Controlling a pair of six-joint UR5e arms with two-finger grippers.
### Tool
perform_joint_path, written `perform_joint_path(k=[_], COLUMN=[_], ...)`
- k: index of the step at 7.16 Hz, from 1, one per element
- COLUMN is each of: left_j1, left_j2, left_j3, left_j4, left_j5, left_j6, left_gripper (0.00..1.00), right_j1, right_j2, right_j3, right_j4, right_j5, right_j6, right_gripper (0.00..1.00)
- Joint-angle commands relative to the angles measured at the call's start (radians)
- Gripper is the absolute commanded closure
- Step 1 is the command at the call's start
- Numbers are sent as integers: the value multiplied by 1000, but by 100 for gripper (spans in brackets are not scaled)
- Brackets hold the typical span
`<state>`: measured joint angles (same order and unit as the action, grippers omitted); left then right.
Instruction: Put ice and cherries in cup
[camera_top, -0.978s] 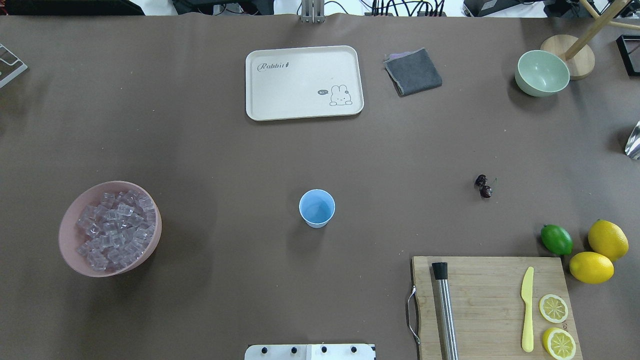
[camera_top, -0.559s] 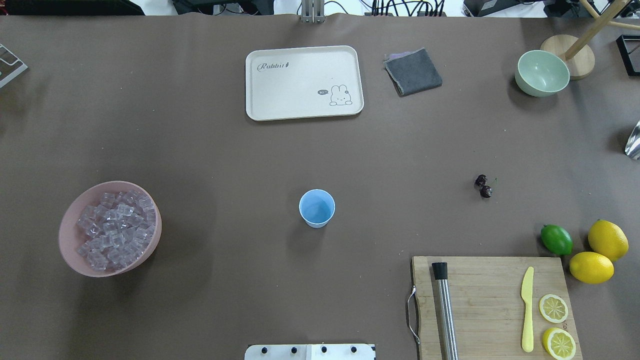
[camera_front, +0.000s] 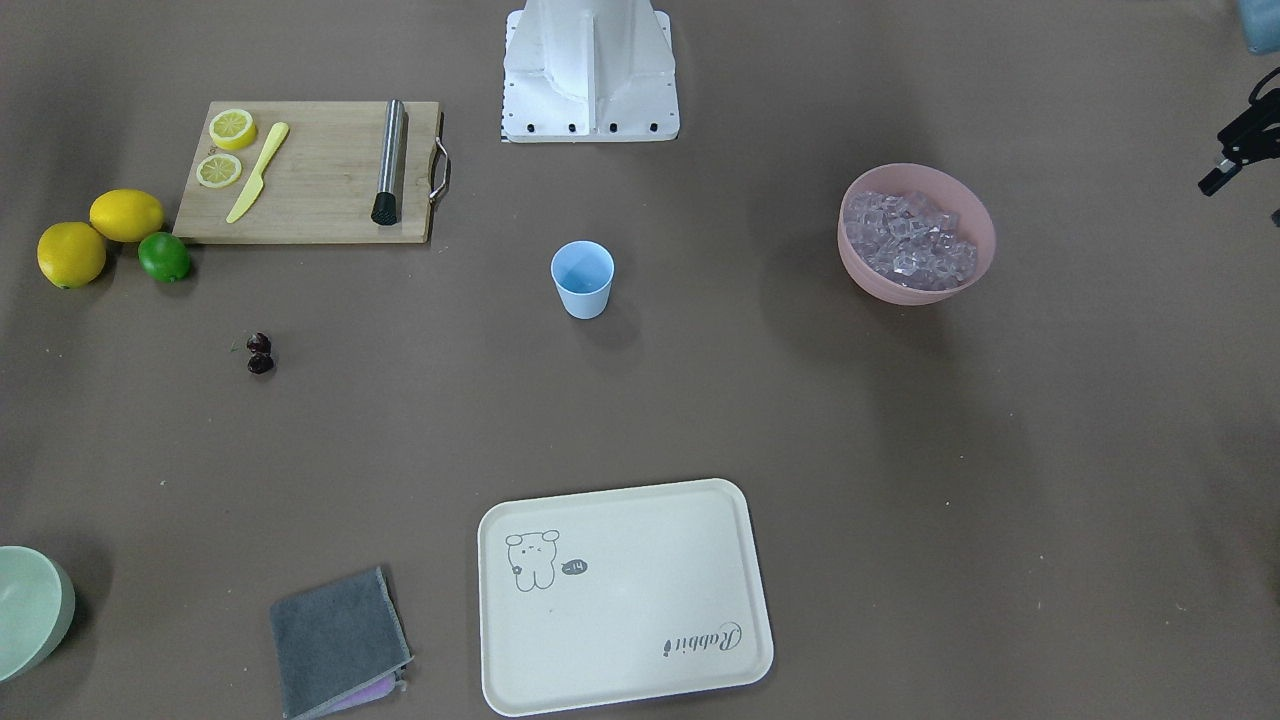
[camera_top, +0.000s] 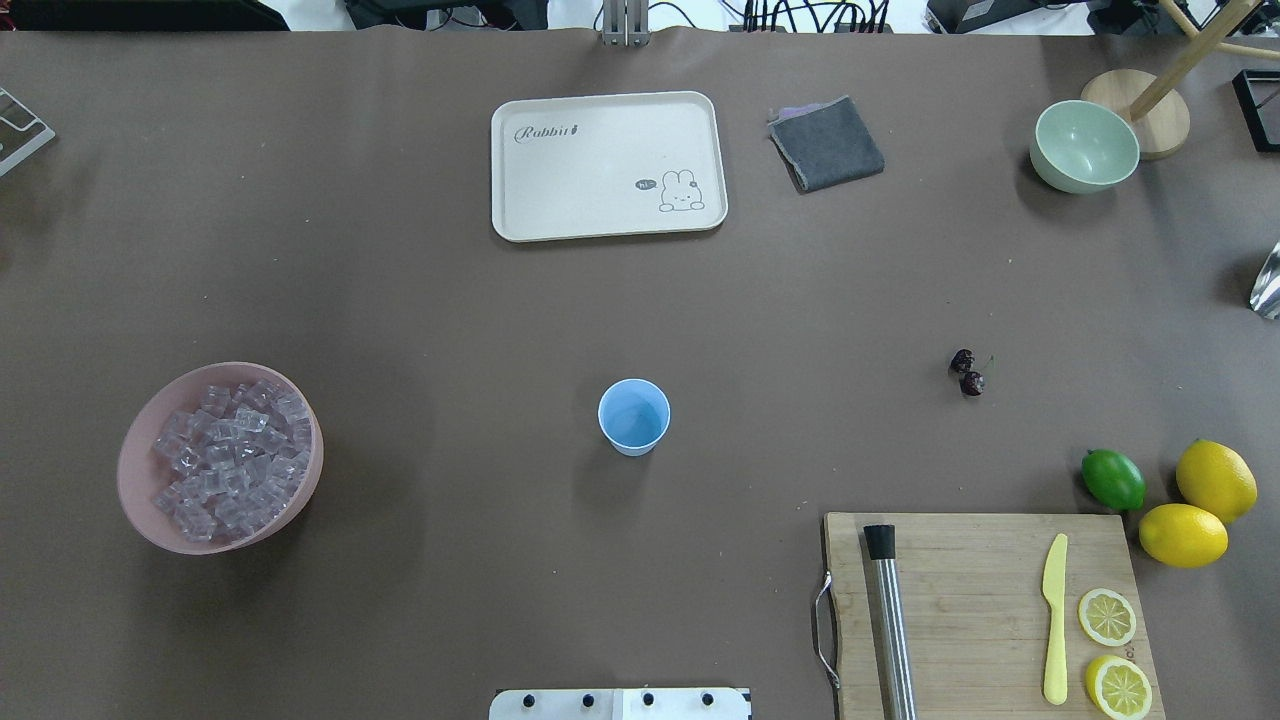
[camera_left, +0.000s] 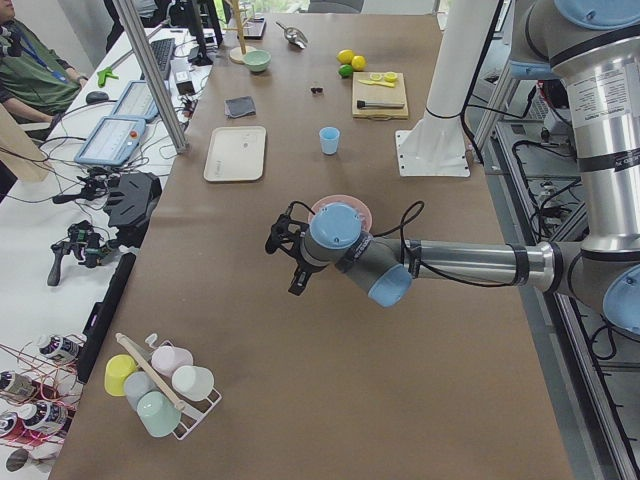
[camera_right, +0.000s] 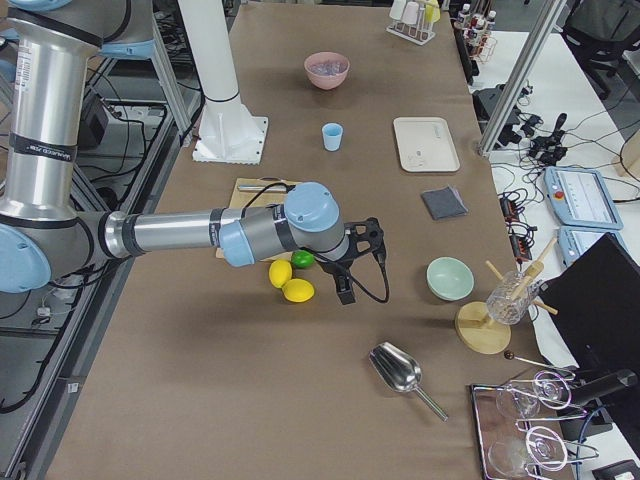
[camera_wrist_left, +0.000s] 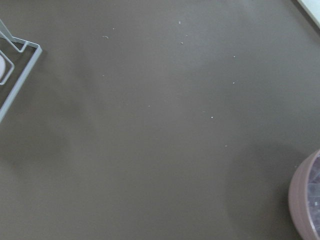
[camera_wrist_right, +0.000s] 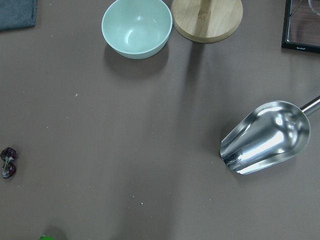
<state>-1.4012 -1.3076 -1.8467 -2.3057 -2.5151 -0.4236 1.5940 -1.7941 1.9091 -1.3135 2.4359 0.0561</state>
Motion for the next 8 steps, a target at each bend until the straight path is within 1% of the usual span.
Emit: perform_joint_path(k=[1,2,3,4,5,6,7,8], left_j1=[143,239,316,373,427,454,519,604], left_j2=[10,-4,-33,-51,-109,-190,-203,-202], left_j3=[-49,-65,-77,-119,-208,-286,-314,-318], left_j4=[-75,-74,-57,41,247,469,521,517], left_j5=[101,207,275,320,397,429,482,542], left_j6=[-244,-335,-389,-412,-417,-419,-482,-545], left_gripper=[1,1,1,1,1,1,1,1], right_j1=[-2,-2,-2,-2,-2,-2,-2,-2], right_j2=[-8,-10,-11,-16,-16,-19,-24,-27], right_j3=[2,4,2,2,2,2,2,2], right_j4=[10,10,20,25,25,25,36,39], right_j5=[5,5,3,3,3,3,3,3], right_j6=[-2,-2,-1,-1,-1,-1,-1,-1], right_gripper=[0,0,0,0,0,0,0,0])
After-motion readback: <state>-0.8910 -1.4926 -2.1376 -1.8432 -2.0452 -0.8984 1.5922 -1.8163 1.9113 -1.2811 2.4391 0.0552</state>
